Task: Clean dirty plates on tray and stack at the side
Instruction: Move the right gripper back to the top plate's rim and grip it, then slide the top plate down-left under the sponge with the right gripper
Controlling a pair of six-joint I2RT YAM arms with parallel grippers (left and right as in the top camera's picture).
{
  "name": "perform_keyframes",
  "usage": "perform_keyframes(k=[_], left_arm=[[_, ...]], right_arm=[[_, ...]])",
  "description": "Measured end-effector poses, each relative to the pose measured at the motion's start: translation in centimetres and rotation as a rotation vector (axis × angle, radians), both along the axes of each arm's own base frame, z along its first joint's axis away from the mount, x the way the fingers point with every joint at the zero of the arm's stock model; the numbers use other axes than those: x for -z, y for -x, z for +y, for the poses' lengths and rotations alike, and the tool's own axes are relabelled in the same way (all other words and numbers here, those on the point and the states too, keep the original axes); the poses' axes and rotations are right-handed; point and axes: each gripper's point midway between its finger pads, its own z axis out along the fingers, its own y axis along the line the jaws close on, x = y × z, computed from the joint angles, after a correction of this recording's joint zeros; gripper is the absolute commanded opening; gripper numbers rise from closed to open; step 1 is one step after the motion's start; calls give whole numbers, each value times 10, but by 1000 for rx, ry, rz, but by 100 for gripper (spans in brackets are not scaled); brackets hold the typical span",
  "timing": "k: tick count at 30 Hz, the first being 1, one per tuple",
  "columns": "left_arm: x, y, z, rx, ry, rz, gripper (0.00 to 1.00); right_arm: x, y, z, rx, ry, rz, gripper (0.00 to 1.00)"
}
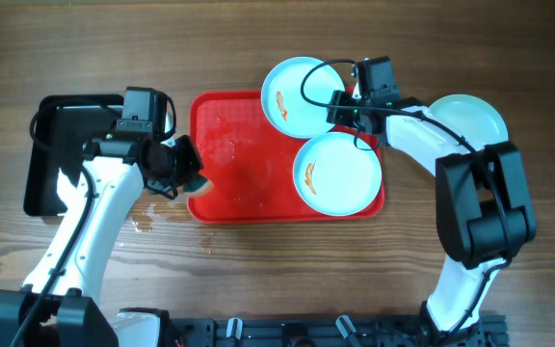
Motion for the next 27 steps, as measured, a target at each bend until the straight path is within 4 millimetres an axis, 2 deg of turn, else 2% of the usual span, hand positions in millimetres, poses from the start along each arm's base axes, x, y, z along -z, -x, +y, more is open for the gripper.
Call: perform_keyframes(k=[6,7,8,9,11,19,27], left_arm=[[0,0,0,0,0,0,4],[0,0,0,0,0,0,4],[0,0,0,0,0,0,4],[0,0,0,0,0,0,4],[0,0,0,0,0,0,4],[0,0,0,0,0,0,4],[0,0,0,0,0,0,4]], right_arm=[[4,-12,0,15,-3,-42,48],[5,-12,0,15,0,-43,43],[6,-13,-1,19,3,-47,32],[6,-15,-2,23,10,-53,25],[8,-16,-4,33,17,-57,18],[9,-16,-7,32,43,-49,4],[0,-12,4,-41,17,-10,4]])
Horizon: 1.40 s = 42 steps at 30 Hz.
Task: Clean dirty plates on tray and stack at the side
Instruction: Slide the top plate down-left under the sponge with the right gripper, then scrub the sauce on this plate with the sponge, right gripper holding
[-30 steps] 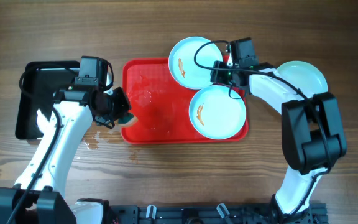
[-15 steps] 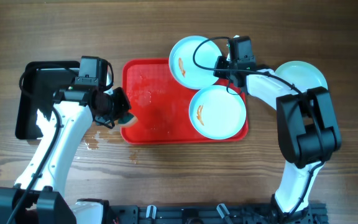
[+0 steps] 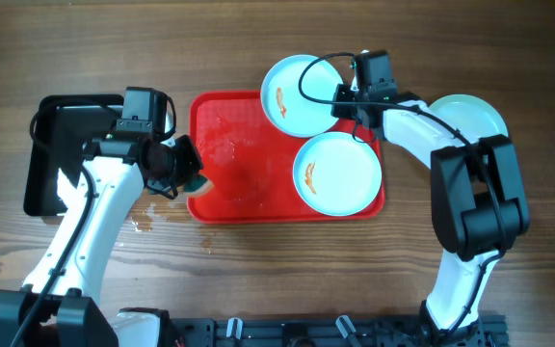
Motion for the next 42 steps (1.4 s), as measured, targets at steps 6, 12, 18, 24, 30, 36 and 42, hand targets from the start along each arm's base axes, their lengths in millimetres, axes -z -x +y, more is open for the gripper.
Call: perform_keyframes(k=[6,12,18,24,30,36,42], left_arm=[[-1,-2,0,0,1,-10,4],[-5,-15,-2,0,7,-65,4],[-5,-16,-2,0,7,-68,4],[-5,-16,-2,0,7,-68,4],[-6,-18,-2,15,3,-83,4],[-6,-22,-1,39,-10,-102,4],[4,-28,-10,69,-14,-98,4]], right_arm=[[0,10,17,-67,-82,43,4],[-4,29,55,-185,-177,84,4],[-4,57,110,-309,-184,100,4],[2,88,139,-351,-178,170,4],[13,119,142,-304,-138,299,4],[14,139,140,-251,-86,368,4],[13,152,141,-246,-5,372,5]])
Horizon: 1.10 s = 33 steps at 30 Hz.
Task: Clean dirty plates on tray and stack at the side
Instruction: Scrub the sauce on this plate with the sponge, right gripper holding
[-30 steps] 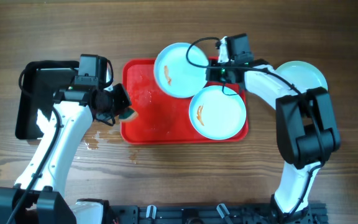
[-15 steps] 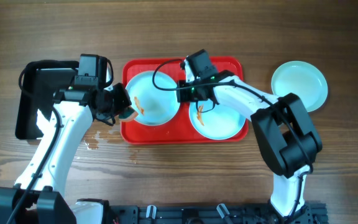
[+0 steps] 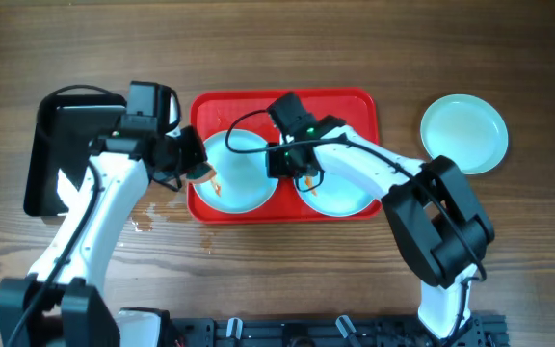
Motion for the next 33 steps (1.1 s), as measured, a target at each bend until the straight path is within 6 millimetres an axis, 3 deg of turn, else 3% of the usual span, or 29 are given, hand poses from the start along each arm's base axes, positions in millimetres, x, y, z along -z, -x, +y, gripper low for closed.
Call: perform_keyframes(k=[11,17,22,33], left_arm=[[41,3,-23,70,-17,104,4],[67,4,-53,150,-7,135,4],[74,-1,-77,209,5,100,4],[96,3,-80,214,-13,149,4]], right_arm=[[0,3,0,42,9,14,4],[0,3,0,43,9,14,4],[0,3,0,46,9,16,4],[0,3,-1,49,11,19,4]])
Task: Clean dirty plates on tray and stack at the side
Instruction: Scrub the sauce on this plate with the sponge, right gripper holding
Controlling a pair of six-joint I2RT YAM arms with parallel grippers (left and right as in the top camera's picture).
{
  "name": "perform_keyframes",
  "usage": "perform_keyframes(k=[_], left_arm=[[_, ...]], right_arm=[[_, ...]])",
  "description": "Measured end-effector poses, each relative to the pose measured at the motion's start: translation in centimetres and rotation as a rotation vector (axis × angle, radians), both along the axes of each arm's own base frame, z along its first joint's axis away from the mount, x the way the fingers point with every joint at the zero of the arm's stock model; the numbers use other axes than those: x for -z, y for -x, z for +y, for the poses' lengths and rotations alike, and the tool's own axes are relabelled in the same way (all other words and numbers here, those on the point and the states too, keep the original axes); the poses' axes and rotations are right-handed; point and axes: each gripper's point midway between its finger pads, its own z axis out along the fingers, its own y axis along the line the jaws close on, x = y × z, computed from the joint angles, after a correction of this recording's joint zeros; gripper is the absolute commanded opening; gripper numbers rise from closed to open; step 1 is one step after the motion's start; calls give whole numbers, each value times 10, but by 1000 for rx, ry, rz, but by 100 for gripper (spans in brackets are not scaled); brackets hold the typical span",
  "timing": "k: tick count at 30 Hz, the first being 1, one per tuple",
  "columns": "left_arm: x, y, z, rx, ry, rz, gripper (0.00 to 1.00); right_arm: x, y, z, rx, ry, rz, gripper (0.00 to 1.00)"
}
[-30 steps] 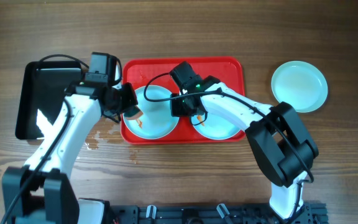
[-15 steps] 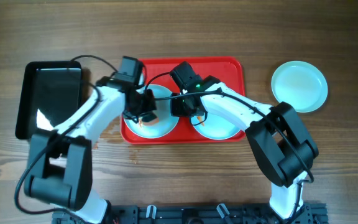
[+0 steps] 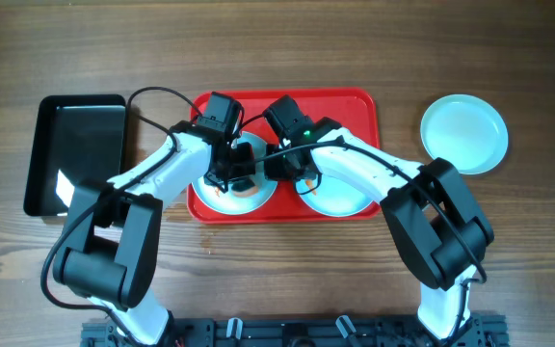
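Note:
A red tray (image 3: 355,108) holds two pale blue plates. The left plate (image 3: 218,196) has an orange smear near its lower left rim. My left gripper (image 3: 240,173) is down on that plate's middle, shut on a sponge that barely shows beneath it. My right gripper (image 3: 279,168) is shut on the same plate's right rim. The second plate (image 3: 347,198) lies in the tray's right half, partly under my right arm. A clean plate (image 3: 463,133) rests on the table at the right.
A black tray (image 3: 75,145) sits on the wooden table at the left, beside the red tray. A small wet patch (image 3: 143,224) marks the wood below it. Both arms cross over the red tray's front half.
My left gripper has gone from the left rim of the left plate to over its middle. My right gripper stays on that plate's right rim. The plates and trays have barely shifted.
At first both dirty plates lay in the tray's right half, my right gripper at the upper one's rim and my left holding the sponge at the tray's left edge. Later that plate lay in the tray's left half, held by the right gripper. Now the sponge is on it.

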Motion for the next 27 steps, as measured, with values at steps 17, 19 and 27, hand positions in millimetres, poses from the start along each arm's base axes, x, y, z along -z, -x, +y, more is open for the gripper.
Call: perform_keyframes(k=[17,19,27], left_arm=[[2,8,40,-34,-232,21,44],[2,7,43,-42,-249,16,38],[0,9,44,-50,-256,20,36]], right_arm=[[1,5,-2,6,10,23,23],[1,5,-2,6,9,23,23],[1,5,-2,6,9,23,24]])
